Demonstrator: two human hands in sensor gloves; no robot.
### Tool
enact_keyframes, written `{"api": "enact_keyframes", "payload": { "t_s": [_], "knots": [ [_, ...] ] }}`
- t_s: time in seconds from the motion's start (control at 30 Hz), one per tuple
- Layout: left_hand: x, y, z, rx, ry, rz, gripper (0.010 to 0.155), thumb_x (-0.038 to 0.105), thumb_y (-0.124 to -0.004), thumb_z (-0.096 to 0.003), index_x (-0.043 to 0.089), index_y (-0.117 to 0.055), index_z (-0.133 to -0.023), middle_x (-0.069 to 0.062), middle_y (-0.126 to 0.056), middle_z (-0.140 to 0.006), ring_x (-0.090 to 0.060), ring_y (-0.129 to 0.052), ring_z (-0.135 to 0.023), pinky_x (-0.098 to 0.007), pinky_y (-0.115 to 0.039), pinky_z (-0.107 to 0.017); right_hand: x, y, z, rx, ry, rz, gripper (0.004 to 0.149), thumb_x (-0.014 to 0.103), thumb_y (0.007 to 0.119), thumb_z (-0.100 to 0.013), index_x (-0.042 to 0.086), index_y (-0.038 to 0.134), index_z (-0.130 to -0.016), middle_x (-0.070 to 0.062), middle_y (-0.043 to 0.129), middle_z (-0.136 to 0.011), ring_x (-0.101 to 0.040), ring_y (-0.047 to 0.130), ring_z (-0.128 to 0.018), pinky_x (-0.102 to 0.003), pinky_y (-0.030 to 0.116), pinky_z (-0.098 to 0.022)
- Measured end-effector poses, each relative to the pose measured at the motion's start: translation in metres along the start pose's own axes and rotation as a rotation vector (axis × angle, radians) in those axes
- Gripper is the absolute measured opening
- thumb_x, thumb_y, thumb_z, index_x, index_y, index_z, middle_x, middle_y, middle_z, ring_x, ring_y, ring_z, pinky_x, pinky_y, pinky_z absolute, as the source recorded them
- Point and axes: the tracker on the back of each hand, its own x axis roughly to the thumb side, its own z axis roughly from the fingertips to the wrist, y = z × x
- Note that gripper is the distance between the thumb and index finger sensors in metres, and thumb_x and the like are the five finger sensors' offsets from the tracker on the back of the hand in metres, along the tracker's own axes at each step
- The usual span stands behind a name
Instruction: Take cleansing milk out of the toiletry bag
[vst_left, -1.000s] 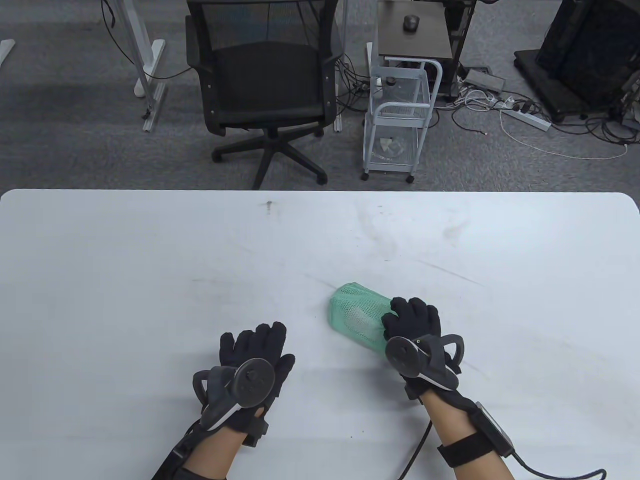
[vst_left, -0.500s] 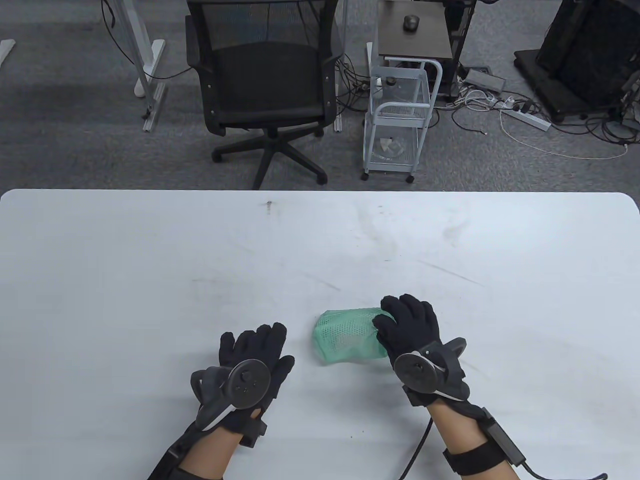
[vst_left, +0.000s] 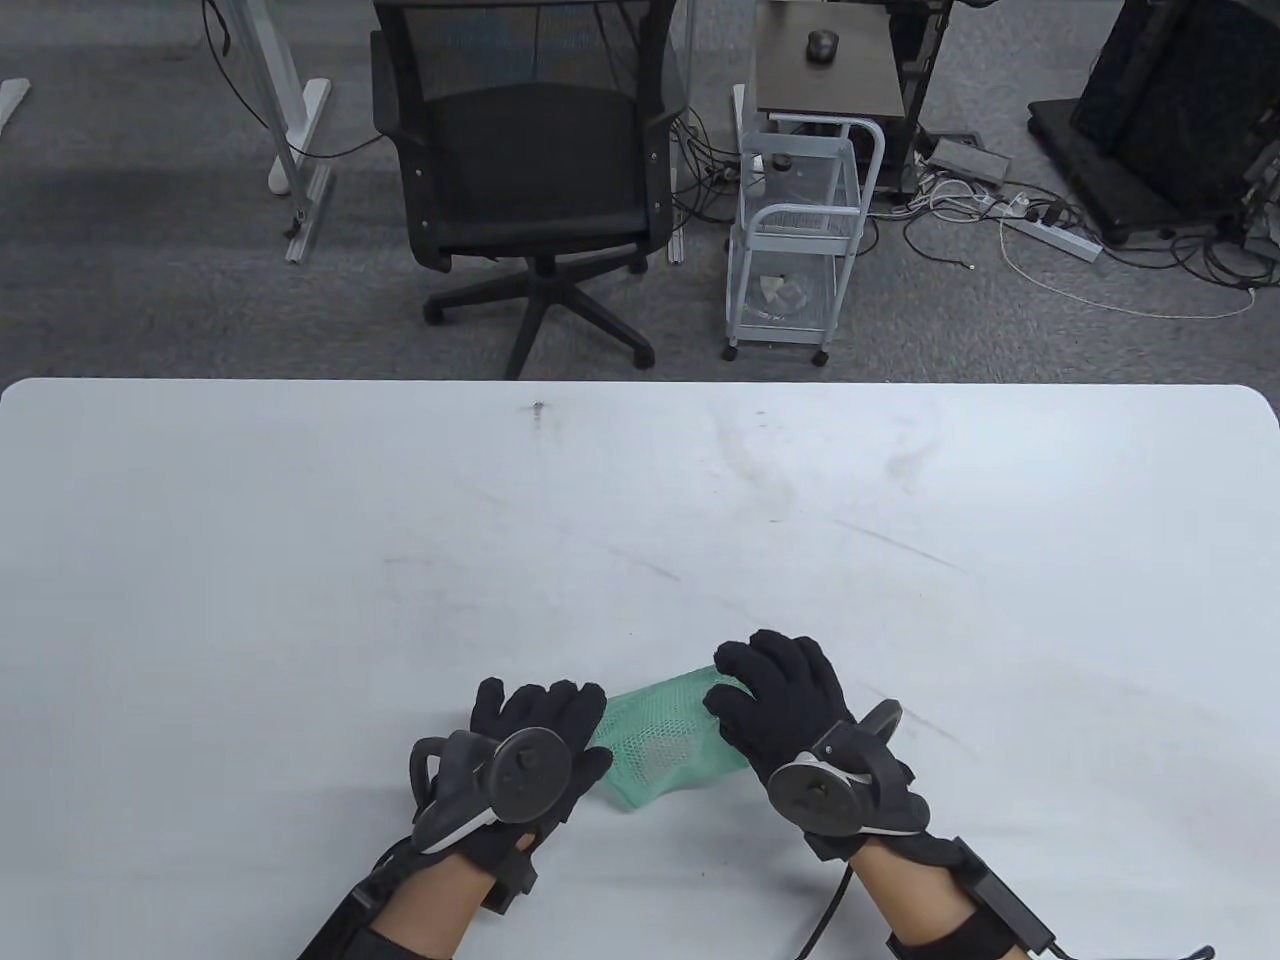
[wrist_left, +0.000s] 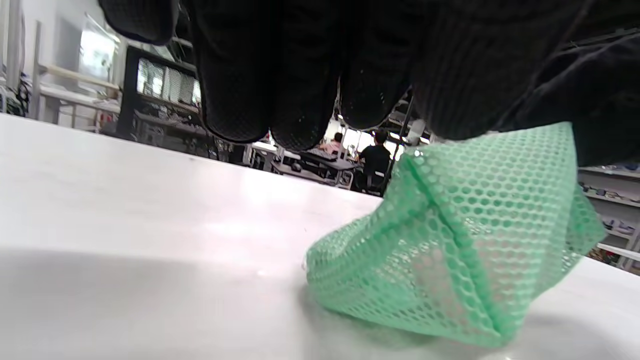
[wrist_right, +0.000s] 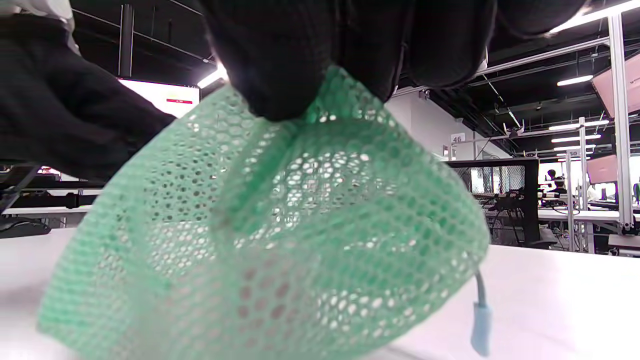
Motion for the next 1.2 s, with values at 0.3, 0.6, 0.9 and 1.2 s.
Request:
{"api": "enact_keyframes", "payload": {
  "t_s": [0.3, 0.6, 0.9, 1.2],
  "knots": [
    [0.006, -0.013, -0.002, -0.086, -0.043, -0.032, 0.059, 0.049, -0.091, -0.046, 0.024, -0.084, -0.099, -0.009, -0.092, -0.104, -0.042, -0.092, -0.093, -0.069, -0.053, -0.074, 0.002, 0.005, 0.002, 0.099, -0.012, -0.035, 0.034, 0.022, 0.093, -0.049, 0.014, 0.093, -0.082, -0.023, 0.079, -0.106, -0.063, 0.071, -0.092, -0.076, 0.055, -0.065],
    [0.01, -0.017, -0.003, -0.085, -0.035, -0.083, 0.049, 0.042, -0.093, -0.0465, 0.023, -0.092, -0.092, -0.007, -0.098, -0.097, -0.041, -0.098, -0.087, -0.068, -0.057, -0.074, -0.006, 0.008, -0.001, 0.245, 0.085, -0.134, 0.04, 0.028, 0.09, -0.052, 0.01, 0.089, -0.088, -0.026, 0.074, -0.109, -0.065, 0.068, -0.092, -0.076, 0.054, -0.065],
    [0.013, -0.019, -0.004, -0.098, -0.044, -0.1, 0.046, 0.04, -0.094, -0.046, 0.023, -0.094, -0.089, -0.006, -0.099, -0.096, -0.04, -0.098, -0.086, -0.068, -0.058, -0.074, -0.043, 0.019, 0.0, 0.22, 0.321, -0.217, 0.046, 0.027, 0.088, -0.054, 0.004, 0.085, -0.094, -0.03, 0.071, -0.109, -0.067, 0.067, -0.09, -0.076, 0.053, -0.064],
    [0.019, -0.021, -0.004, -0.097, -0.066, -0.138, 0.046, 0.039, -0.095, -0.0457, 0.023, -0.095, -0.088, -0.006, -0.099, -0.096, -0.04, -0.099, -0.086, -0.068, -0.058, -0.074, -0.055, 0.053, -0.009, 0.452, 0.4, -0.171, 0.058, 0.033, 0.085, -0.055, 0.003, 0.074, -0.104, -0.035, 0.054, -0.117, -0.073, 0.053, -0.093, -0.078, 0.047, -0.064]
  ]
}}
